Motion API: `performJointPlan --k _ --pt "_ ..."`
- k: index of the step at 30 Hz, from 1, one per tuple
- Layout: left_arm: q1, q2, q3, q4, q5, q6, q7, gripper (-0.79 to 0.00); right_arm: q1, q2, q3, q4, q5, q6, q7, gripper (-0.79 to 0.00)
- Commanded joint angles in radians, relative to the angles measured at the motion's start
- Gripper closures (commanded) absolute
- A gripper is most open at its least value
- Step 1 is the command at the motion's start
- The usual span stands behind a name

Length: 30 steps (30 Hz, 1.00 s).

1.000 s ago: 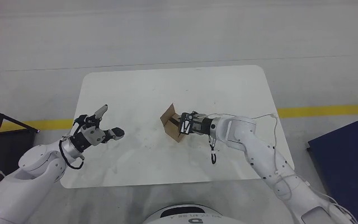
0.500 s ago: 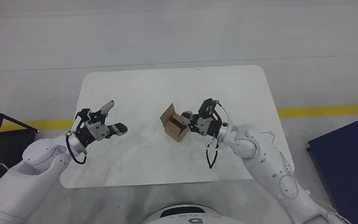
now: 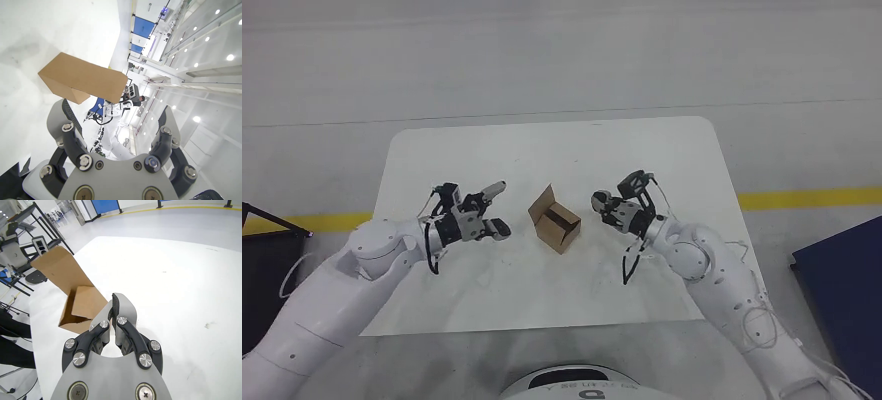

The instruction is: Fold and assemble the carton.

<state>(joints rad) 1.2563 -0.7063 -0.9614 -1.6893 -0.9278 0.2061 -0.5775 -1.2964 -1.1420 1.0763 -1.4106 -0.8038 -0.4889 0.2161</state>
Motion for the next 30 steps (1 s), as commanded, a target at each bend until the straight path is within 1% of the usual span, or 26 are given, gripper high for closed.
performJointPlan --k 1,6,8,11,14,17,21,26,30 --pt "-0.035 -0.021 0.055 0.023 0.009 0.014 -0.002 -0.785 0.023 -0.007 -0.026 0.037 -0.011 -0.006 -0.001 0.0" --pt "-0.125 -0.081 0.157 0.104 0.015 0.015 0.016 -0.785 0.059 -0.021 -0.073 0.084 -0.002 -0.056 -0.014 0.0" --pt "-0.151 -0.099 0.18 0.131 0.021 0.015 0.033 -0.785 0.061 -0.022 -0.075 0.091 0.011 -0.085 -0.012 0.0" --pt "-0.175 -0.118 0.199 0.157 0.032 0.017 0.058 -0.785 0.057 -0.019 -0.067 0.095 0.03 -0.127 -0.011 0.0" --pt "-0.19 -0.134 0.204 0.179 0.031 0.013 0.083 -0.785 0.046 -0.016 -0.054 0.109 0.087 -0.194 -0.011 0.0" --pt "-0.192 -0.143 0.195 0.191 0.019 0.0 0.098 -0.785 0.04 -0.013 -0.05 0.127 0.129 -0.262 -0.002 0.0" --pt "-0.179 -0.148 0.17 0.197 0.015 -0.007 0.124 -0.785 0.041 -0.009 -0.055 0.134 0.144 -0.35 0.028 0.0" --pt "-0.152 -0.145 0.127 0.193 0.016 -0.009 0.142 -0.785 0.037 -0.007 -0.077 0.123 0.162 -0.428 0.075 0.0" --pt "-0.13 -0.14 0.089 0.176 0.027 -0.003 0.14 -0.785 0.029 -0.006 -0.098 0.093 0.172 -0.457 0.101 0.0"
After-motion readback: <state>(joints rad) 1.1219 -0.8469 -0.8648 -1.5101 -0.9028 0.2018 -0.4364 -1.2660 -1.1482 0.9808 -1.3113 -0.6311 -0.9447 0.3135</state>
